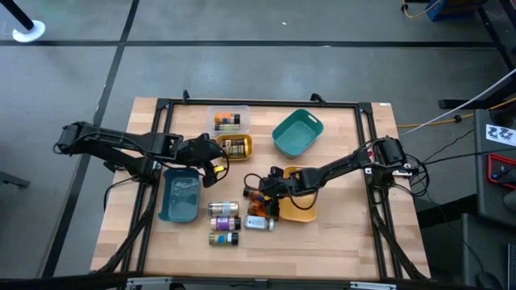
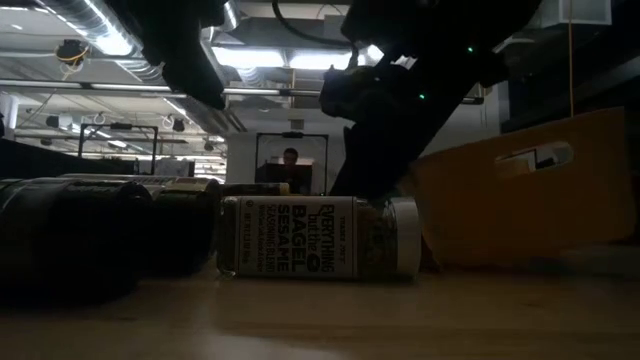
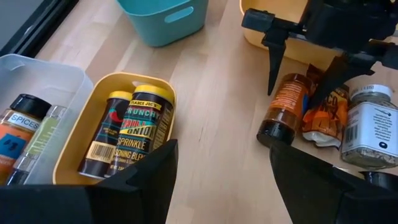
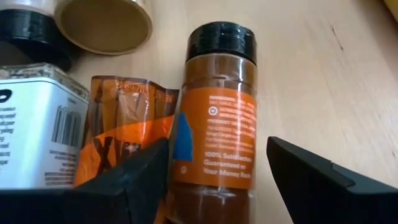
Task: Sort spices by type
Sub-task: Put the black seasoning bottle into the transparent bin
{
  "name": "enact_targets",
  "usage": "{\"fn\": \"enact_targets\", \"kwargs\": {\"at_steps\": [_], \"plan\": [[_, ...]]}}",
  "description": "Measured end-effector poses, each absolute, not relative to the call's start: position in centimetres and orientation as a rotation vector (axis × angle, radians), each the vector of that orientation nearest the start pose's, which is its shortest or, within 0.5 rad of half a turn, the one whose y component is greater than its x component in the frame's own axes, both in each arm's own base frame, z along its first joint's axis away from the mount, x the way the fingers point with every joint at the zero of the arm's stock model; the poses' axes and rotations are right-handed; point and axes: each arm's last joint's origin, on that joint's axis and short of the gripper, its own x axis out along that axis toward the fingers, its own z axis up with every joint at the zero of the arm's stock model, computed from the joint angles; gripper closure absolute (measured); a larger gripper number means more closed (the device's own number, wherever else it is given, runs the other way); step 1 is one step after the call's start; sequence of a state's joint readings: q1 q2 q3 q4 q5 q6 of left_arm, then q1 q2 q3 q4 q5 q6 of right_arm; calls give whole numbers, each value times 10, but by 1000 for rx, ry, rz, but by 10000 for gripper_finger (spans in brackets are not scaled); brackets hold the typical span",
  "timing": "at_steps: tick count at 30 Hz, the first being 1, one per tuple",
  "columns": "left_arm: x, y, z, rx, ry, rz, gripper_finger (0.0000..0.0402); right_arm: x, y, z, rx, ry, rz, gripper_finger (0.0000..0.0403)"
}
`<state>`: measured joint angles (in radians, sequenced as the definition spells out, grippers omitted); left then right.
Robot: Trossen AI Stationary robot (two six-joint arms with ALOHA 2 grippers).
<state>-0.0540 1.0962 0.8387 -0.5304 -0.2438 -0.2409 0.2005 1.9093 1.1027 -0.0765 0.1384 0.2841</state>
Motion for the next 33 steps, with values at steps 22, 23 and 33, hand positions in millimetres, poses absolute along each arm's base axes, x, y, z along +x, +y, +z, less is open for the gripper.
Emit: {"fn": "enact_targets", "kwargs": {"at_steps": [22,23,33], "plan": [[220,-5,266,-111,747,272,164,371,72,136,104,928,-74,193],[220,-5,266,-112,746,272,164,371,72,136,104,927,-73,200],[220,-5,266,-107,747,270,164,372,74,138,127,924,-36,191]]}}
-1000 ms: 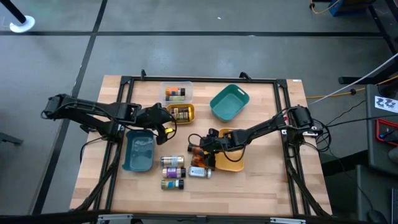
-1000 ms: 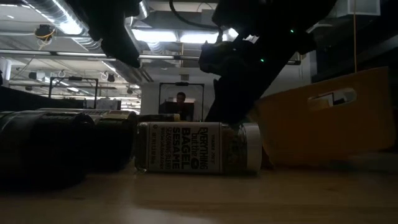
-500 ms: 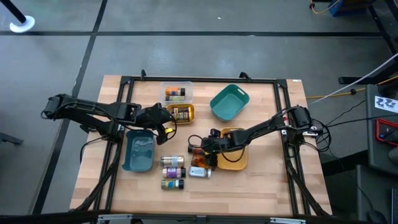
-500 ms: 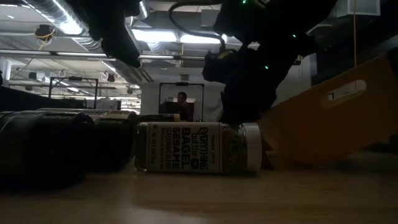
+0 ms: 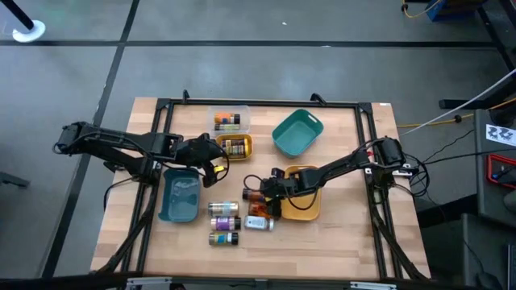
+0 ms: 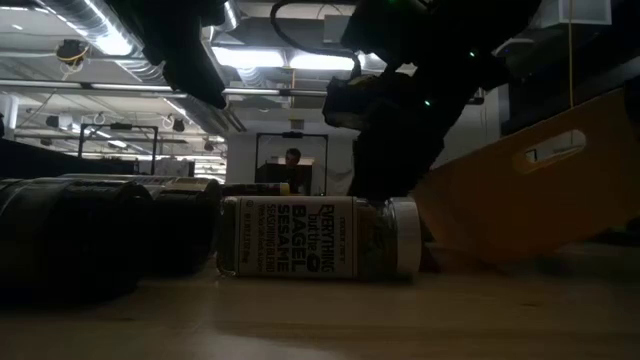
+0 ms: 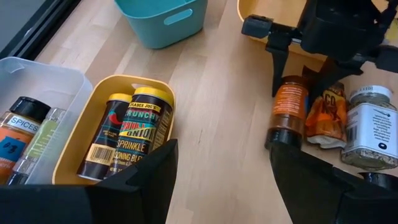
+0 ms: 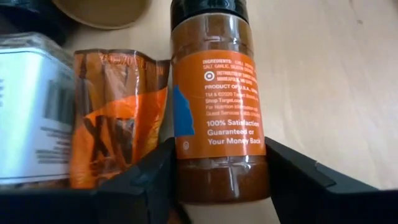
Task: Sort spices by type
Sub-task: Put the black seasoning bottle into the transparent bin
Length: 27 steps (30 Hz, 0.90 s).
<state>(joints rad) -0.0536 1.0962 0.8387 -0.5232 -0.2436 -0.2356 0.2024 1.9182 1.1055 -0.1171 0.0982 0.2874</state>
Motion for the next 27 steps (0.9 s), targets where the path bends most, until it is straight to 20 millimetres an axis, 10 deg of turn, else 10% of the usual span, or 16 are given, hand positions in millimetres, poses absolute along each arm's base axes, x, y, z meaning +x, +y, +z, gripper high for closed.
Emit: {"fn": "enact_targets", "kwargs": {"at_steps": [18,27], "plan": [[215,-5,273,-114,708,266,164,398,77,183,63,871,61,197],[186,-3,302,-142,551,251,164,419,41,220,-22,799,29,197]]}}
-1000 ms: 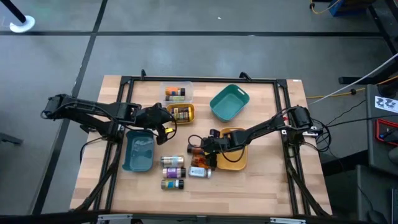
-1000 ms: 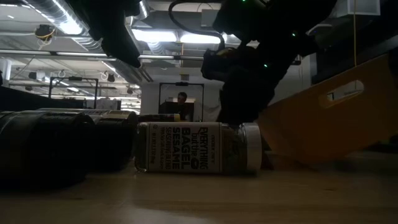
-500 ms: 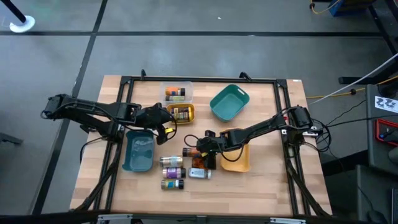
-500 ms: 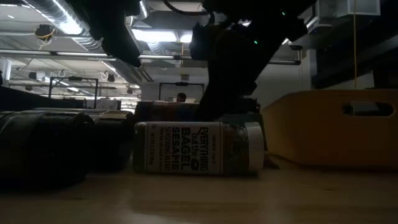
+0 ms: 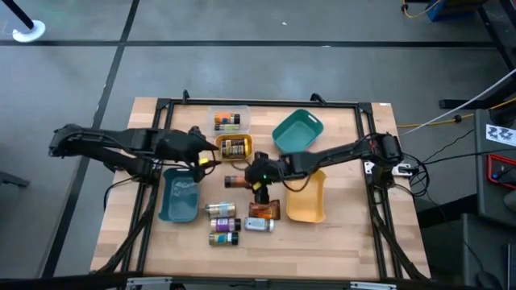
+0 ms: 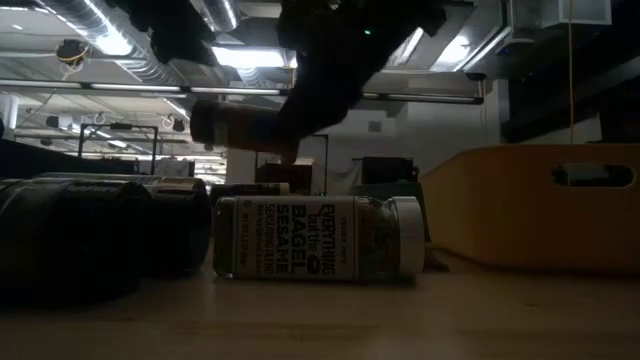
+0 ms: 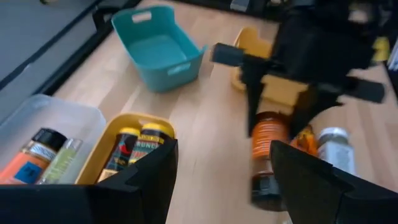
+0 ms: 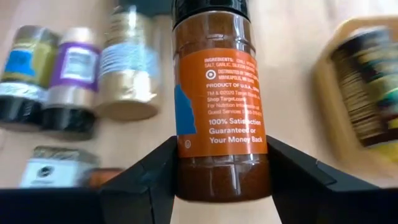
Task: Sort spices by type
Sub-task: Put the black seasoning bottle into the transparent bin
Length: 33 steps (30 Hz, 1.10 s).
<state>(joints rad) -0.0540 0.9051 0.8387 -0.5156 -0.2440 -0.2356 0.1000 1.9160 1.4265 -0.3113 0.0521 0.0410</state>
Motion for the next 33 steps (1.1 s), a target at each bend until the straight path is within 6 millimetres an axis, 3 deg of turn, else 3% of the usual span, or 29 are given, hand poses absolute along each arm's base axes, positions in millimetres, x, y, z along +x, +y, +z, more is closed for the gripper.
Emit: {"fn": "enact_targets", "kwargs": {"at_steps": [5,12,21,26,33], "plan": [[171,-2,313,-141,481,241,164,429,6,242,-105,731,-2,196],[165,-2,318,-123,456,233,164,431,-63,252,-189,664,-113,196],[166,-1,318,-98,458,237,164,429,-152,225,-182,615,-152,196],[167,-1,317,-89,462,266,164,433,-181,212,-137,606,-122,196],[170,0,315,-35,478,286,164,459,-207,218,-173,604,-115,196]]}}
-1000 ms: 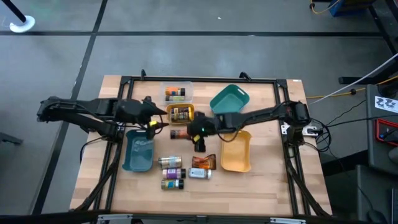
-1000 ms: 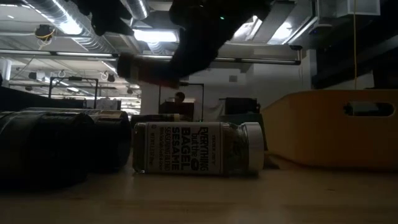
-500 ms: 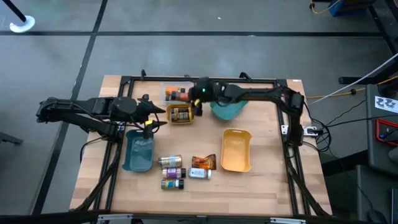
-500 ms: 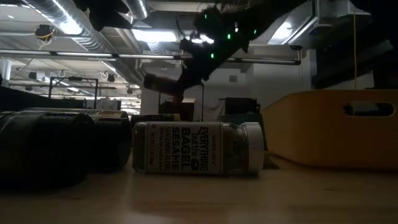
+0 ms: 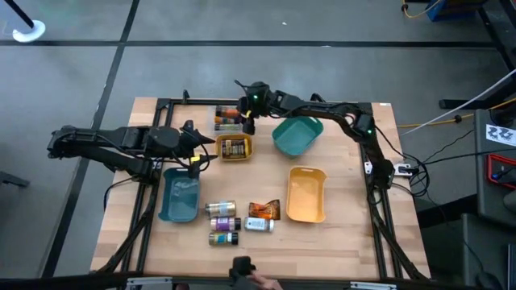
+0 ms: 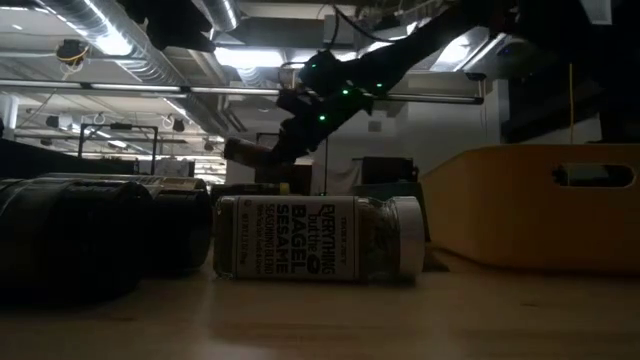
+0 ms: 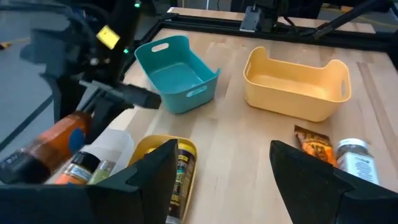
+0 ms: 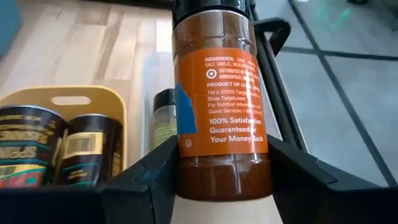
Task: Sort spices by type
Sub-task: Put the black seasoning bottle into the transparent bin
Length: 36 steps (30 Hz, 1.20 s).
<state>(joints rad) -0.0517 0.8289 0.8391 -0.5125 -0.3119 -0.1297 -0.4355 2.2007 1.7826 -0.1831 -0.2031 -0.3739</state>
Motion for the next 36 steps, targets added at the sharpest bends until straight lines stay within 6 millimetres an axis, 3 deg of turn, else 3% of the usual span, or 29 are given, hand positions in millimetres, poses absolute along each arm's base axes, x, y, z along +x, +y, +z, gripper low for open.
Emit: {"fn": "enact_targets", "kwargs": {"at_steps": [4,9,14,36], "plan": [[170,0,314,-32,480,292,164,473,-217,218,-188,619,-111,196],[170,0,314,-32,481,293,164,482,-226,201,-164,681,-106,196],[171,0,314,-32,482,293,164,480,-232,191,-149,719,-115,196],[171,0,314,-18,484,290,164,478,-235,182,-150,771,-153,196]]}}
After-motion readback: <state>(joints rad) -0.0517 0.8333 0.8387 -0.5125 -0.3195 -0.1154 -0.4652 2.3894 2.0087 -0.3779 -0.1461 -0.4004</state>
